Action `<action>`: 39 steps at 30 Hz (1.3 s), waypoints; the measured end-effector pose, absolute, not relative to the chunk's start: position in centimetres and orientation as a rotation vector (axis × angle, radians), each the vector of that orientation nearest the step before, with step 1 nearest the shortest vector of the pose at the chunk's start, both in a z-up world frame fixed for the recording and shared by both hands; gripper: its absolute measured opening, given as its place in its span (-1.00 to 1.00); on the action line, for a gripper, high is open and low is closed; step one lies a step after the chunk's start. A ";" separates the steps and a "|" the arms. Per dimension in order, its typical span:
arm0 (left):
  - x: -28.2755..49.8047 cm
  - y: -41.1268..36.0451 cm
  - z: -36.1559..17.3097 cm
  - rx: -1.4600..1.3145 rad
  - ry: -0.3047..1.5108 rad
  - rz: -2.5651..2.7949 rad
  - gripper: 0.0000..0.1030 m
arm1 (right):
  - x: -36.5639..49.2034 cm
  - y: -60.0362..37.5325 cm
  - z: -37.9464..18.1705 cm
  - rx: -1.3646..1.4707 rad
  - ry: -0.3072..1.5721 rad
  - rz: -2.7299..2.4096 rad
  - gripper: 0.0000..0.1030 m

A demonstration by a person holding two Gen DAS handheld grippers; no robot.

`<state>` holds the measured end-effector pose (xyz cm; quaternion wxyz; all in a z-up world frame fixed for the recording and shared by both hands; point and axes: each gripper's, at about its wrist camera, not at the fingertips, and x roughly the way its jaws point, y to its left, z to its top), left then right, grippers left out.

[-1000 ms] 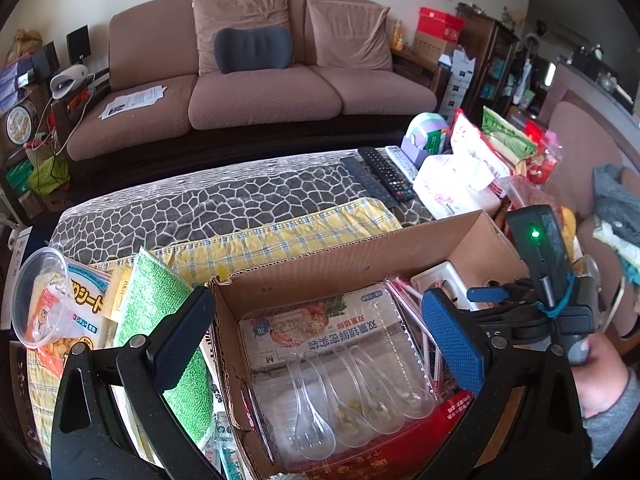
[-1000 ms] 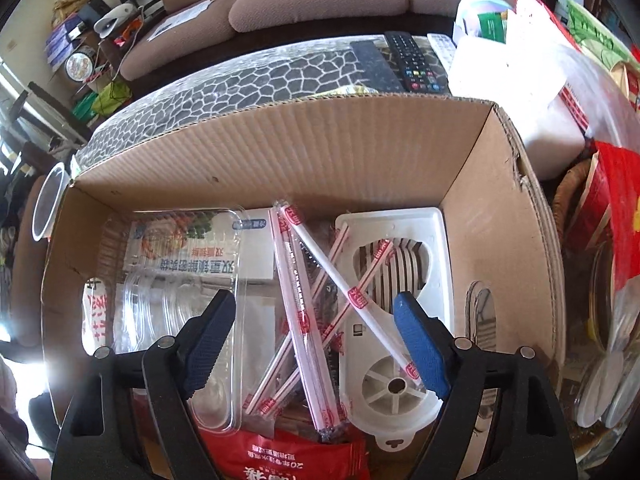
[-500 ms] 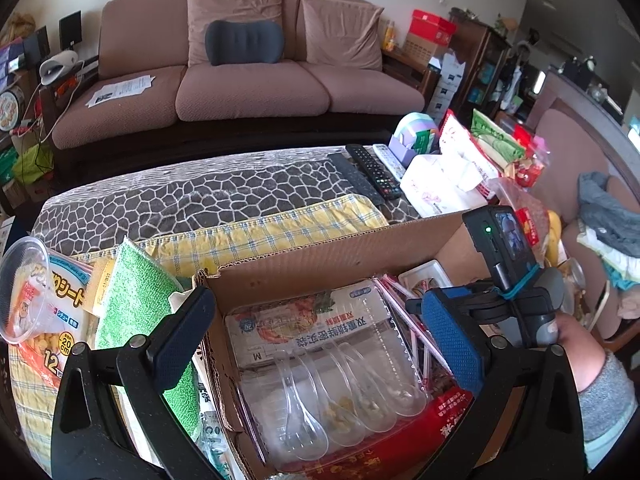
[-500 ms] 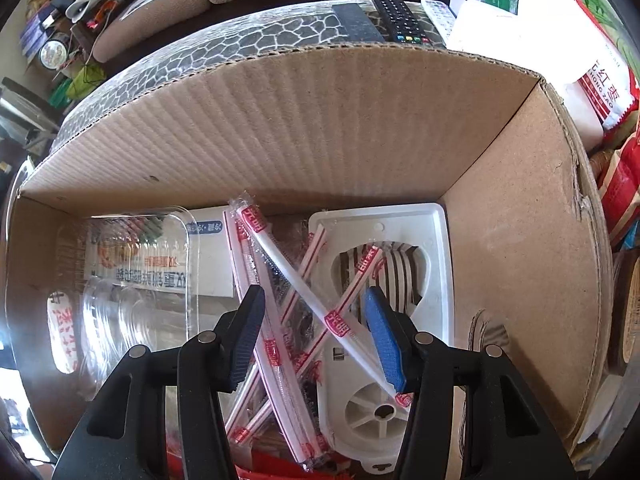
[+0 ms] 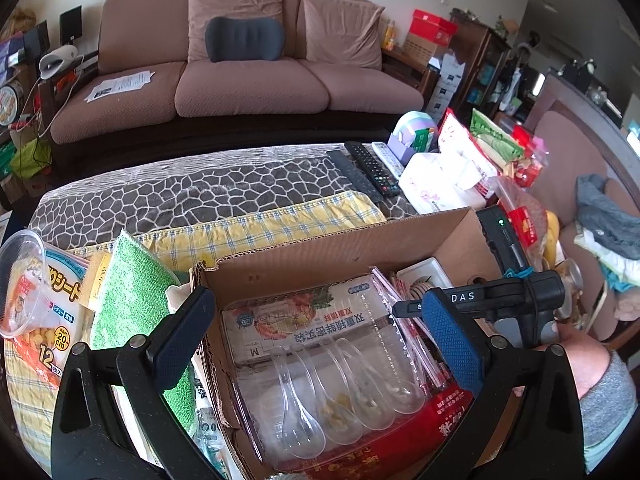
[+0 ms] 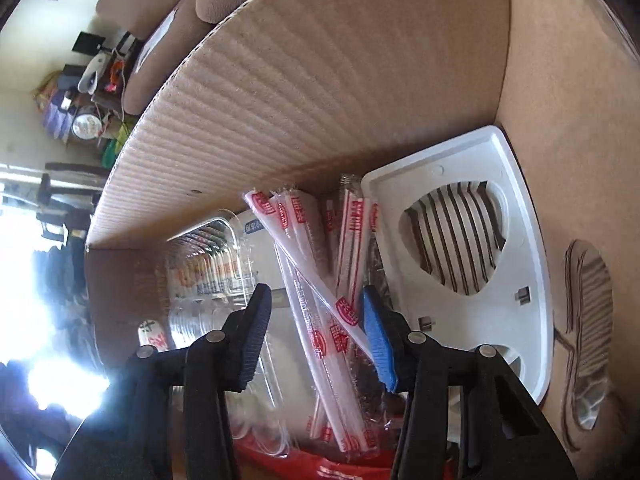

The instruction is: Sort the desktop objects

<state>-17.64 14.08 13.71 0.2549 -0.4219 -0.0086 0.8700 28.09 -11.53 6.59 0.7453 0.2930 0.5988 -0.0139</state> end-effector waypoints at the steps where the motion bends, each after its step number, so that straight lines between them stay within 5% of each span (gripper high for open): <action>1: -17.6 14.0 13.7 -1.144 -0.026 2.363 1.00 | 27.7 -11.8 6.6 0.674 1.303 -0.034 -0.11; 10: -17.5 14.3 13.8 -1.146 -0.026 2.355 1.00 | 26.9 -11.5 7.5 0.522 1.303 -0.112 -0.10; 15: -17.5 14.2 13.9 -1.152 -0.029 2.352 1.00 | 26.6 -11.1 6.3 0.567 1.348 -0.063 -0.32; 39: -16.9 14.4 14.1 -1.131 -0.017 2.332 1.00 | 31.2 -10.1 5.6 0.670 1.290 -0.101 -0.17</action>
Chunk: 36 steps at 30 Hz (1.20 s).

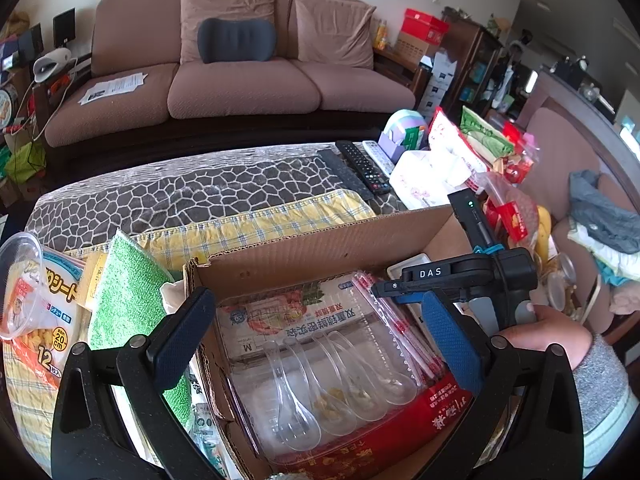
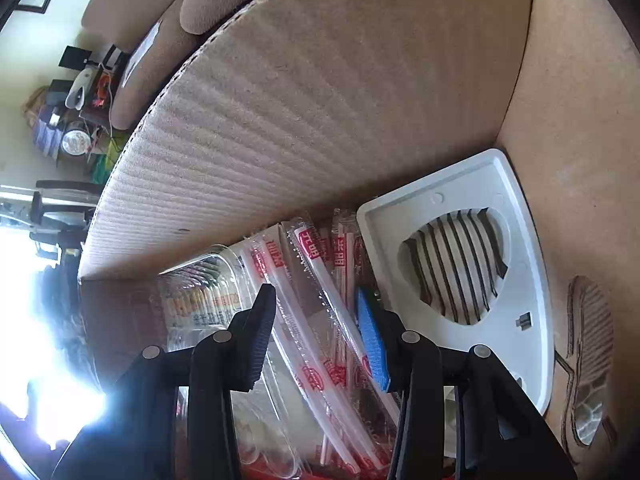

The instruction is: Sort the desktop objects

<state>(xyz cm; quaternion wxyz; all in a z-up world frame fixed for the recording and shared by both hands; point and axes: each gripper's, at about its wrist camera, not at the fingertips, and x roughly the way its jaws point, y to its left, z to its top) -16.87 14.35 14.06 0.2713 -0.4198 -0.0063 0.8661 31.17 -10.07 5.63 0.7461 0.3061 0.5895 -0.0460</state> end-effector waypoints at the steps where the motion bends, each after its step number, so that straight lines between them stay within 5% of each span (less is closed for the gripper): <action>1: -16.9 14.3 14.1 -1.131 -0.020 2.330 1.00 | 31.2 -10.0 5.8 0.668 1.288 -0.099 -0.18; 13: -16.1 14.4 14.1 -1.135 -0.020 2.315 1.00 | 30.2 -10.3 8.8 0.603 1.241 -0.165 -0.03; 19: -16.0 14.0 13.7 -1.153 -0.024 2.316 1.00 | 29.9 -6.9 9.3 0.242 1.295 -0.211 -0.06; 36: -16.1 14.5 12.9 -1.171 -0.011 2.306 1.00 | 30.8 -4.8 6.5 0.112 1.390 -0.210 -0.18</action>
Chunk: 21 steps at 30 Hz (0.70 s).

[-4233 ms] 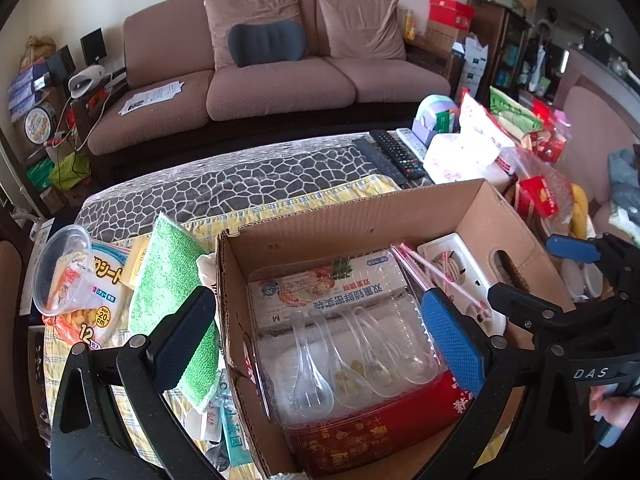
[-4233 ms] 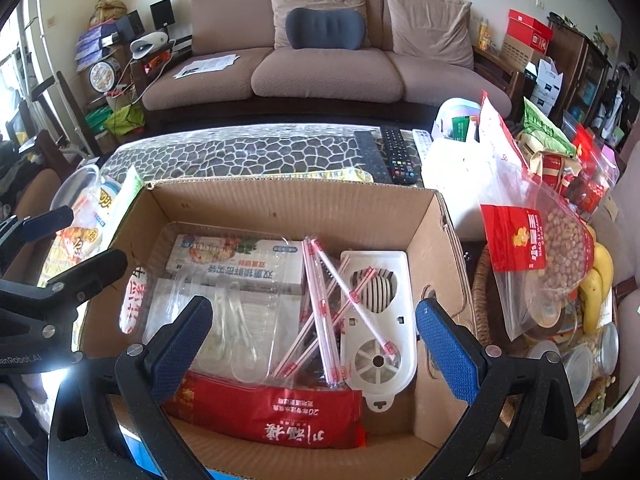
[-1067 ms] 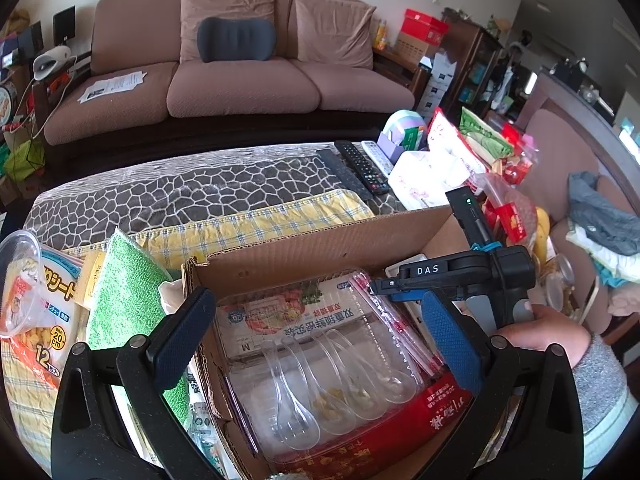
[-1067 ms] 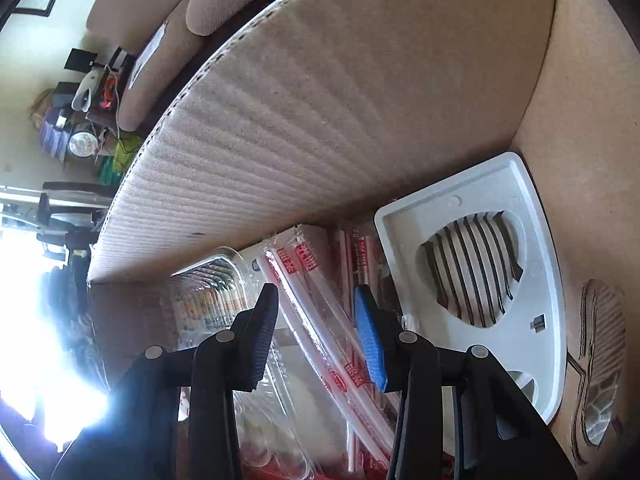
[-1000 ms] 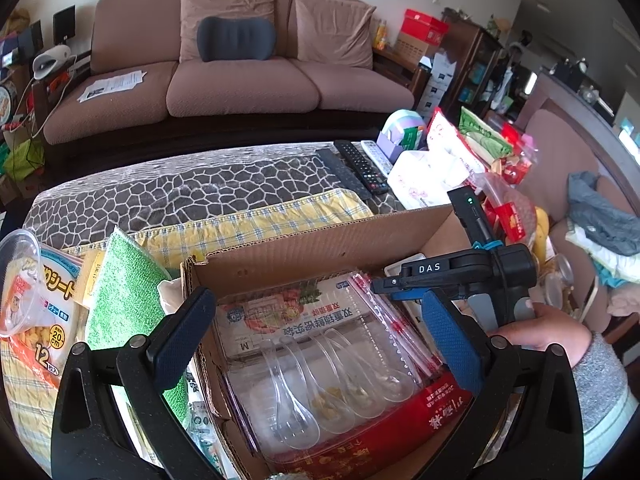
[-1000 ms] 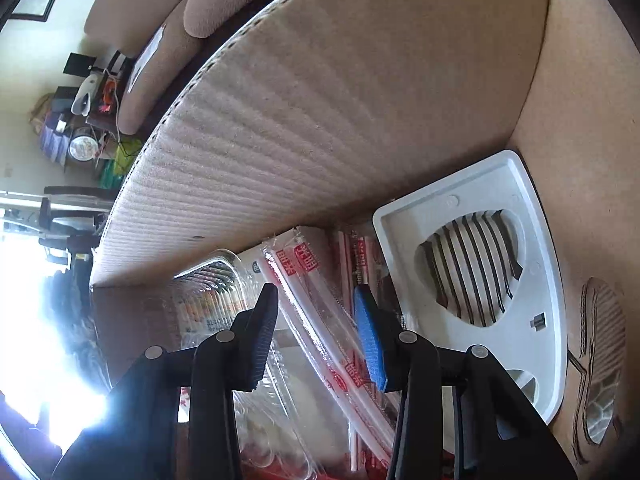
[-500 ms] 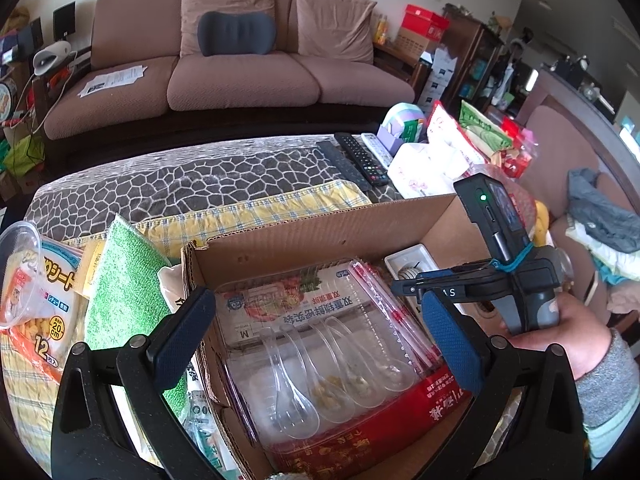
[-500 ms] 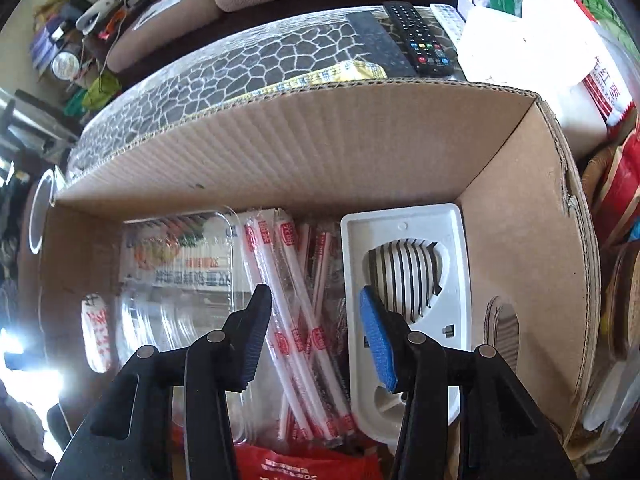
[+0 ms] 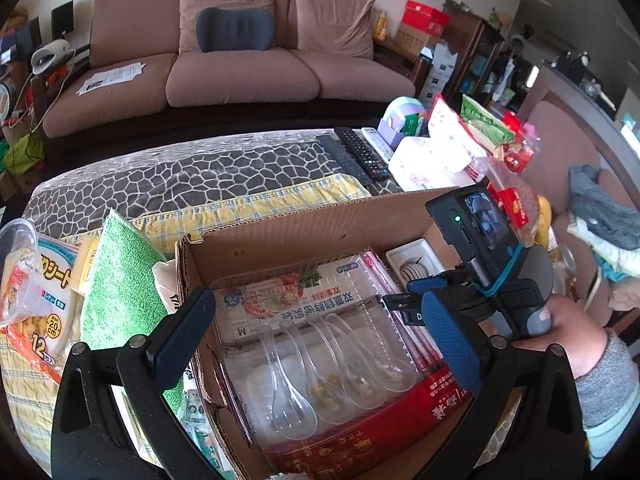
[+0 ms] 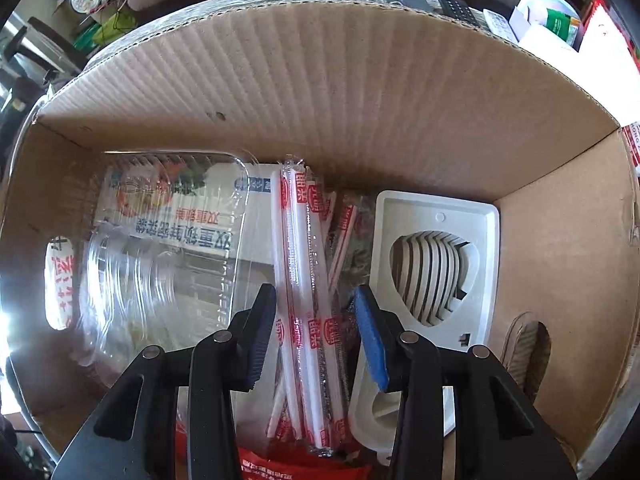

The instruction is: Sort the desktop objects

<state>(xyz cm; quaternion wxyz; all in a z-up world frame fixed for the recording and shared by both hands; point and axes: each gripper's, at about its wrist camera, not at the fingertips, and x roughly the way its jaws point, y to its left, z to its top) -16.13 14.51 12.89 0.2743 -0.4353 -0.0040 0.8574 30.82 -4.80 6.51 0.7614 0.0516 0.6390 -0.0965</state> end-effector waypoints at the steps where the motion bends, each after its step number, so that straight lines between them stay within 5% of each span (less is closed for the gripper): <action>1: -16.1 14.5 12.9 -1.171 -0.010 2.305 1.00 | 30.7 -5.2 6.6 0.137 1.384 -0.221 -0.18; 21: -15.6 15.0 13.2 -1.164 0.000 2.299 1.00 | 30.8 -7.7 6.1 0.383 1.372 -0.272 -0.35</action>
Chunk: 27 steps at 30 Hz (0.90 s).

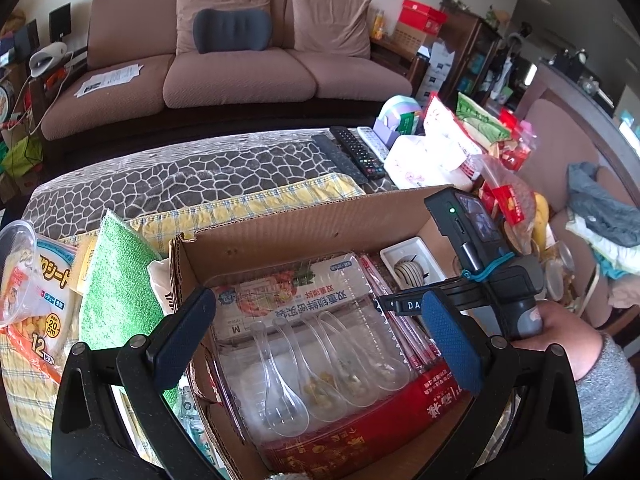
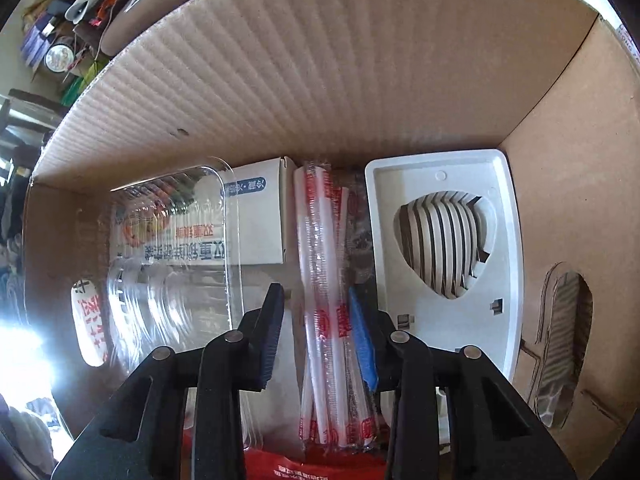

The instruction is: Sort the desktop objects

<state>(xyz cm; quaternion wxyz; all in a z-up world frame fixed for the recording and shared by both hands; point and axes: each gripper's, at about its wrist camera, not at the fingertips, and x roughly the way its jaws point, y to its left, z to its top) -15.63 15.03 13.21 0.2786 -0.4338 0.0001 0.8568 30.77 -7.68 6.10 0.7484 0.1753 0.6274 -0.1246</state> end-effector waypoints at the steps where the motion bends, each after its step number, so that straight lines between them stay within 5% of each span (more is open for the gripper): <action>1: -15.6 15.1 13.2 -1.165 0.001 2.298 1.00 | 30.8 -7.8 6.5 0.383 1.361 -0.283 -0.35; 9: -14.8 15.2 13.4 -1.182 0.009 2.291 1.00 | 29.4 -7.5 11.6 0.294 1.265 -0.335 -0.34; 19: -12.8 14.5 13.3 -1.199 0.079 2.327 1.00 | 26.9 -5.2 13.5 0.269 1.208 -0.370 0.02; 27: -11.1 12.1 13.4 -1.202 0.091 2.361 1.00 | 24.6 -2.2 15.7 0.222 1.128 -0.380 0.86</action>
